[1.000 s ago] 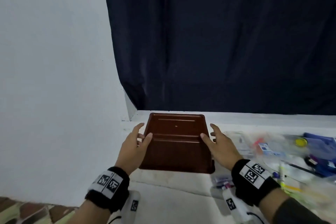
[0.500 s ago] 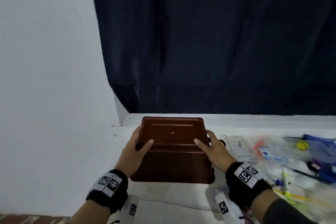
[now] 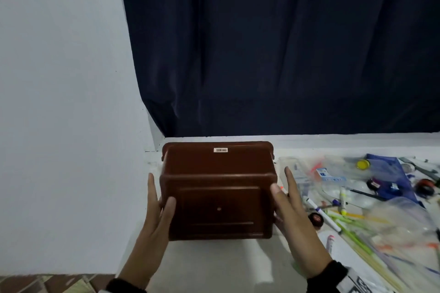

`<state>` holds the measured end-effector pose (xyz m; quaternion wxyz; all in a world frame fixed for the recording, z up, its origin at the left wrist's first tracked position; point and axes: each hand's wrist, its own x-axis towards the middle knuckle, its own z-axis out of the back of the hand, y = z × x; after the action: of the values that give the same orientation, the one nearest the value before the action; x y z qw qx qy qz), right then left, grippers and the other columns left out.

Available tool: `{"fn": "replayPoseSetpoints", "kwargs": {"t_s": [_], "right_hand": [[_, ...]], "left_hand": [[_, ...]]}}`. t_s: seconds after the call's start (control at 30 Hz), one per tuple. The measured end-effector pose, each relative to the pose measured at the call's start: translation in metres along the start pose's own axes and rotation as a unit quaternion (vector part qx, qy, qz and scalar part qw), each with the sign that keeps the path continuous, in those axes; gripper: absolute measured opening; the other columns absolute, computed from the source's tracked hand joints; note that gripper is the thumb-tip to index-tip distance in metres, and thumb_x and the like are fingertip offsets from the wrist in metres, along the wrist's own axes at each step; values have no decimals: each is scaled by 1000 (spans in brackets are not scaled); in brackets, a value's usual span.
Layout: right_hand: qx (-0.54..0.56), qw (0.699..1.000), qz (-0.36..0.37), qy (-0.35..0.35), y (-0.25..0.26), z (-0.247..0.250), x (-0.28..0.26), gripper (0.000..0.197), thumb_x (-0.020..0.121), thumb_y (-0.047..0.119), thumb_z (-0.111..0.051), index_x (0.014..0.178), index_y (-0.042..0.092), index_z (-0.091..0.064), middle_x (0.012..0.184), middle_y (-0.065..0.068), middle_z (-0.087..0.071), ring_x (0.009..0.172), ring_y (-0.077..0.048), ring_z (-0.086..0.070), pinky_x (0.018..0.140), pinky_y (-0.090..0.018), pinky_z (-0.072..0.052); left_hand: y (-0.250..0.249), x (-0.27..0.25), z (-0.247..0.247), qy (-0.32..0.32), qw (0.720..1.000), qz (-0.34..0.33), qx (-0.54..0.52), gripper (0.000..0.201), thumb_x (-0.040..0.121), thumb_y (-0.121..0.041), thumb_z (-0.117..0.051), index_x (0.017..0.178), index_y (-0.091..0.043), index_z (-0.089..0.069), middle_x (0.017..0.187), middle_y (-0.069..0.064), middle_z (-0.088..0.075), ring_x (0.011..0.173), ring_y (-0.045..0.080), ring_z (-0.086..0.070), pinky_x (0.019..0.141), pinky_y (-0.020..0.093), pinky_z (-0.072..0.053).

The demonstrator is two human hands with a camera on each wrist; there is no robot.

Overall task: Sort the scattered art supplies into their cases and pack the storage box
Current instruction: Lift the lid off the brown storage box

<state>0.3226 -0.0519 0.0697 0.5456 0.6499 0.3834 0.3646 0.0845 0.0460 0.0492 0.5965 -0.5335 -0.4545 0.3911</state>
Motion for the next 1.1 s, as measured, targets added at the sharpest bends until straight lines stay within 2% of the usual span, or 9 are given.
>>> {"fn": "replayPoseSetpoints", "kwargs": {"t_s": [0.07,0.23,0.43,0.57,0.67,0.8,0.87,0.93,1.1], "right_hand": [[11,1000,-10,3,6,0,-16,56,87,61,-54,136,70,-28,140,31,-48,130,-1,-48,114,-40,-36],[6,1000,-12,-16,3,0,-40,41,99,16,-55,131,39,-49,110,13,-73,108,-13,-68,96,-37,-52],[18,997,-5,-74,-7,8,-71,70,87,-2,-65,138,40,-44,125,1,-66,112,-9,-65,103,-44,-48],[123,987,-77,-66,-5,19,-97,41,88,34,-63,127,45,-57,110,9,-68,98,-14,-64,79,-38,-46],[162,975,-133,-71,-3,29,-115,25,92,51,-54,98,36,-73,88,5,-63,84,-17,-58,75,-39,-44],[57,986,-121,-96,-16,37,-134,24,89,41,-65,112,38,-65,103,3,-67,99,-23,-63,91,-47,-47],[-51,989,-88,-108,-26,40,-145,31,89,35,-69,118,41,-62,124,6,-65,116,-20,-61,104,-50,-45],[-170,979,-41,-107,-34,40,-150,39,93,24,-66,127,41,-56,133,8,-56,123,-16,-56,105,-45,-46],[-332,940,70,-34,-41,44,-146,51,98,11,-52,141,37,-44,137,13,-46,130,-9,-43,102,-41,-45]], "left_hand": [[-6,-15,3,-7,1000,12,-13,60,86,-80,-41,132,-81,-3,156,-35,-20,145,3,-28,120,42,-29],[-10,-42,2,-11,998,25,-49,45,95,-44,-54,137,-57,-44,130,-30,-59,123,-4,-56,109,36,-43],[-8,-75,20,-27,996,49,-76,80,87,-17,-69,143,-60,-31,128,-4,-67,118,8,-64,102,34,-46],[-8,-101,42,3,989,77,-123,83,83,-17,-77,137,-65,-37,130,2,-67,119,21,-65,101,50,-47],[-5,-120,51,10,983,93,-160,54,100,-22,-52,137,-59,-43,135,-3,-64,119,25,-64,101,55,-46],[4,-141,60,-10,976,136,-170,58,77,-56,-74,131,-42,-59,111,-5,-70,99,17,-67,90,46,-53],[9,-158,63,11,986,118,-114,44,95,-28,-65,138,-26,-56,100,-5,-71,86,10,-70,77,32,-59],[12,-172,65,27,997,77,-11,49,100,0,-47,140,-28,-52,116,-11,-71,102,6,-69,80,22,-58],[13,-179,67,54,985,-11,164,53,99,-24,-46,144,-52,-37,142,-16,-47,131,10,-49,99,26,-48]]}}
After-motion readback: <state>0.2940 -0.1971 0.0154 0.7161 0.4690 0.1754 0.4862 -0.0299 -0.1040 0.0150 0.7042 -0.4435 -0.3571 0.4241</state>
